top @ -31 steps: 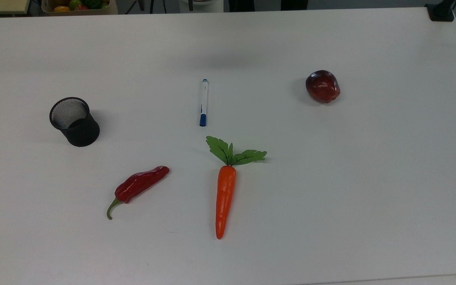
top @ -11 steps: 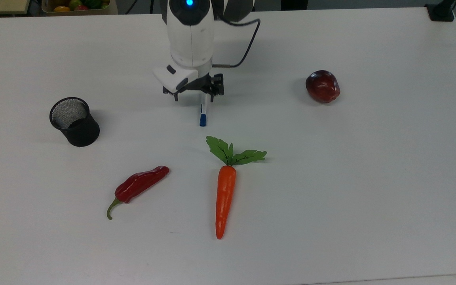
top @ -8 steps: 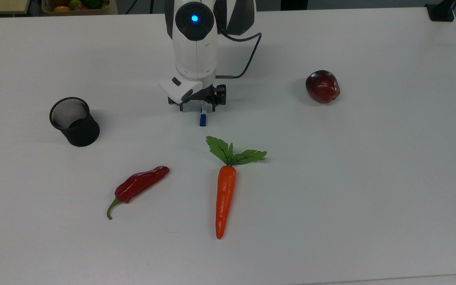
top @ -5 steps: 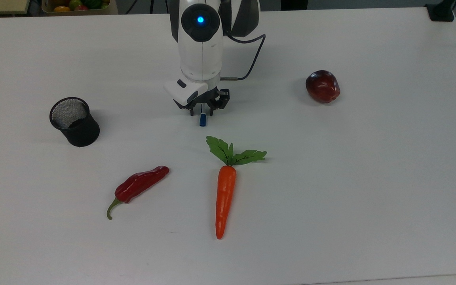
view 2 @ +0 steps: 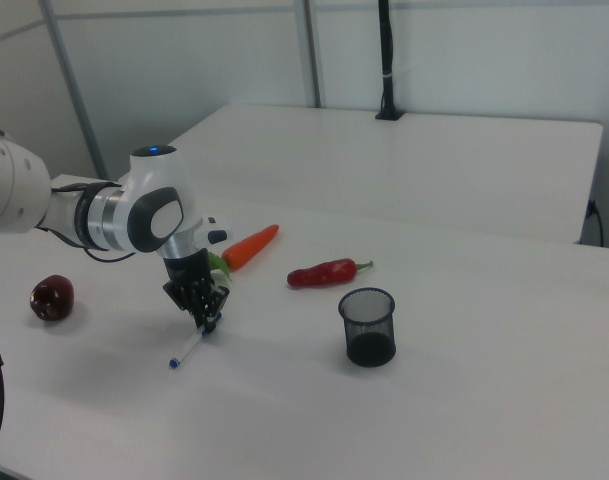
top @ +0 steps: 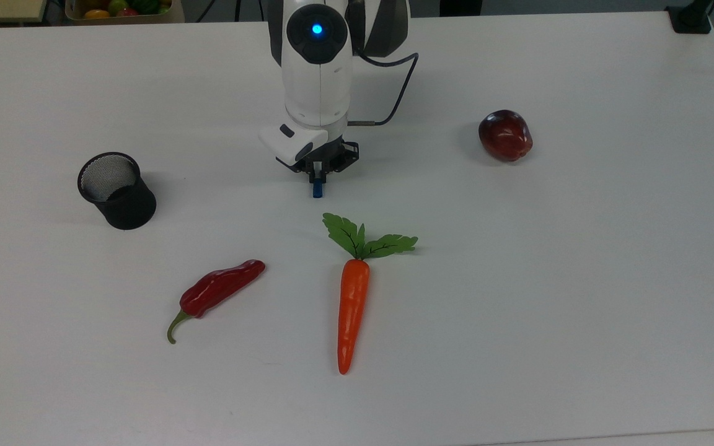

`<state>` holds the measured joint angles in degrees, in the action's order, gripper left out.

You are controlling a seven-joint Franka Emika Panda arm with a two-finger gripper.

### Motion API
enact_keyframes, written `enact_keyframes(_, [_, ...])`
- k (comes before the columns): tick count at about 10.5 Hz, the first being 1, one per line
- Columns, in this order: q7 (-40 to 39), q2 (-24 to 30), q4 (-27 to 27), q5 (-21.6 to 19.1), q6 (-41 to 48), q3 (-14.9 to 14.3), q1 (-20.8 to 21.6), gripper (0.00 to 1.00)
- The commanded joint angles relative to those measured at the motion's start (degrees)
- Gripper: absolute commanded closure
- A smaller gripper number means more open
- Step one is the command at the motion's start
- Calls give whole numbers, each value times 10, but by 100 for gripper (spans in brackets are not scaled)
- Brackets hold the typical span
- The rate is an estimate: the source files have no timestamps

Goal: Place marker
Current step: 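Close the gripper on the marker's middle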

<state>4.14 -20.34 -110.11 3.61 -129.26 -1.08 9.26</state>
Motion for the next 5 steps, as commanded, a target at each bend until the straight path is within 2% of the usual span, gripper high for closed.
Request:
enact_keyframes(1, [38, 12, 4, 12, 19, -1, 8, 90])
enact_keyframes(5, [87, 22, 101, 10, 166, -1, 23, 90])
